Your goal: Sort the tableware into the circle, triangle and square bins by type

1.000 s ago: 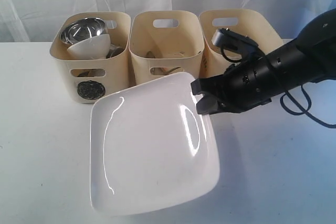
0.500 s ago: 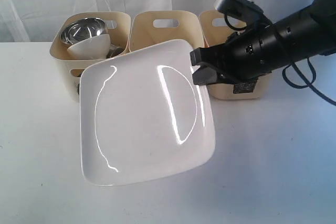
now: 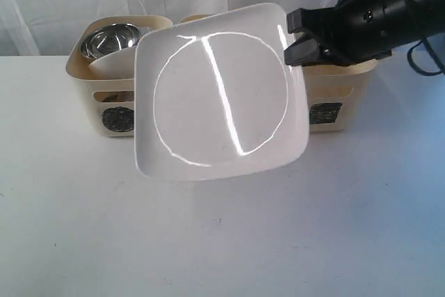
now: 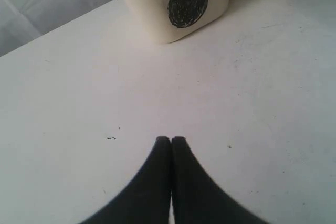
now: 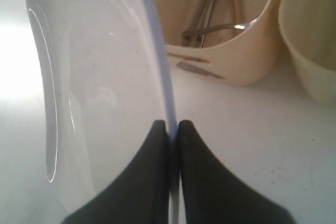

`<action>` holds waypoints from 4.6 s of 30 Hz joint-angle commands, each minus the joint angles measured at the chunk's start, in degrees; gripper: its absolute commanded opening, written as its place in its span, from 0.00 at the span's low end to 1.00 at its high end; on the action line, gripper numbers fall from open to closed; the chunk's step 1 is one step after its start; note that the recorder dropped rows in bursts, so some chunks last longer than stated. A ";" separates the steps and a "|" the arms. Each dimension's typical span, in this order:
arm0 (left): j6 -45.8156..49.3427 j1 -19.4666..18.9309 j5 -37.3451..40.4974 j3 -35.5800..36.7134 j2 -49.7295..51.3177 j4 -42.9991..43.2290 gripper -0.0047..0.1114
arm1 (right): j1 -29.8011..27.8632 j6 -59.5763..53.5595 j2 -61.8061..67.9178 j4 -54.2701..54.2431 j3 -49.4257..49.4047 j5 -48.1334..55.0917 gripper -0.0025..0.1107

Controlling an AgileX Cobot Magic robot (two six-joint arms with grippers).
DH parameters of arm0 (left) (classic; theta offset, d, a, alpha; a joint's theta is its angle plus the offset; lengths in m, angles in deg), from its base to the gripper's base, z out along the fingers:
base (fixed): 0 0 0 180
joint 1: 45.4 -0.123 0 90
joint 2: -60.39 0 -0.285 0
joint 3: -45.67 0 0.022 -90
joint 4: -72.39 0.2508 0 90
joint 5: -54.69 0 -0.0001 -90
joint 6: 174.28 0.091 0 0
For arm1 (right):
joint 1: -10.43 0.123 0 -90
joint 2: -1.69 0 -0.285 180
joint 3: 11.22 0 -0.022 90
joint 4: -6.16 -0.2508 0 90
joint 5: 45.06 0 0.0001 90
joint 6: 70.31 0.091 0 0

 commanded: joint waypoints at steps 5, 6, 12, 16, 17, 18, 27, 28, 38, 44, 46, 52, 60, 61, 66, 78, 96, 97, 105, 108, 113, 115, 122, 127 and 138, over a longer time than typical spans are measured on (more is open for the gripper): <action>-0.14 0.29 -0.21 0.21 -0.26 -0.57 0.04 | -6.85 2.43 -0.93 -3.42 7.80 -3.17 0.02; -0.14 0.29 -0.21 0.21 -0.26 -0.57 0.04 | -7.40 3.07 -0.93 -3.42 8.51 -3.82 0.02; -0.14 0.29 -0.21 0.21 -0.26 -0.57 0.04 | -11.16 4.55 -0.93 -3.42 12.38 -7.34 0.02; -0.14 0.29 -0.21 0.21 -0.26 -0.57 0.04 | -13.56 5.31 -0.93 -3.30 14.08 -10.68 0.02; -0.14 0.29 -0.21 0.21 -0.26 -0.57 0.04 | -13.96 5.68 -0.93 -3.11 14.39 -11.97 0.02; -0.14 0.29 -0.21 0.21 -0.26 -0.57 0.04 | -14.22 6.19 -0.93 -3.02 14.64 -12.98 0.02; -0.14 0.29 -0.21 0.21 -0.26 -0.57 0.04 | -15.37 7.61 -0.83 3.12 15.06 -23.11 0.02; -0.14 0.29 -0.21 0.21 -0.26 -0.57 0.04 | -15.37 8.07 -0.83 4.15 15.06 -23.97 0.02; -0.14 0.29 -0.21 0.21 -0.26 -0.57 0.04 | -15.37 9.65 4.03 9.64 15.06 -27.65 0.02; -0.14 0.29 -0.21 0.21 -0.26 -0.12 0.04 | -15.27 8.84 8.56 10.49 15.06 -33.34 0.02; -0.14 0.29 -0.21 0.21 -0.26 0.10 0.04 | -15.27 8.84 9.76 11.68 15.14 -34.92 0.02; -0.14 0.29 -0.21 0.21 -0.26 0.80 0.04 | -15.27 7.45 12.71 11.68 15.29 -35.55 0.02; -0.14 0.29 -0.21 0.21 -0.26 0.92 0.04 | -15.27 7.45 14.03 11.68 15.29 -33.27 0.03; -0.14 0.29 -0.21 0.21 -0.26 1.09 0.04 | -15.27 7.45 14.03 11.68 15.29 -32.83 0.04; -0.14 0.29 -0.21 0.21 -0.26 1.19 0.04 | -15.27 7.45 14.36 11.57 16.96 -27.96 0.25; -0.14 0.85 -0.21 0.21 -0.26 2.44 0.04 | -14.86 5.24 15.85 11.87 22.43 -19.79 0.36; -0.14 1.69 -0.43 0.21 -0.26 4.64 0.04 | -9.55 9.54 11.84 27.48 23.27 -17.85 0.02; -0.14 1.69 -0.43 0.21 -0.26 4.64 0.04 | -9.55 13.77 11.84 32.38 23.27 -17.19 0.02; -0.14 1.69 -0.43 0.21 -0.26 4.64 0.04 | -10.97 26.90 9.06 46.73 23.01 -6.64 0.02; -0.14 1.69 -0.43 0.21 -0.26 4.64 0.04 | -11.38 26.90 6.73 48.32 23.01 -4.89 0.02; -0.14 1.69 -0.43 0.21 -0.26 4.64 0.04 | -11.82 26.90 2.55 50.17 23.01 -3.45 0.02; -0.14 1.69 -0.43 0.21 -0.26 4.64 0.04 | -11.82 26.90 1.21 50.48 23.01 -3.20 0.02; -0.14 1.69 -0.43 0.21 -0.26 4.64 0.04 | -11.82 27.05 -1.69 54.82 23.01 0.30 0.02; -0.14 1.69 -0.43 0.21 -0.26 4.64 0.04 | -12.56 27.93 -1.79 58.00 23.01 1.46 0.02; -0.14 1.69 -0.43 0.21 -0.26 4.64 0.04 | -12.99 28.86 4.44 62.47 22.87 3.22 0.02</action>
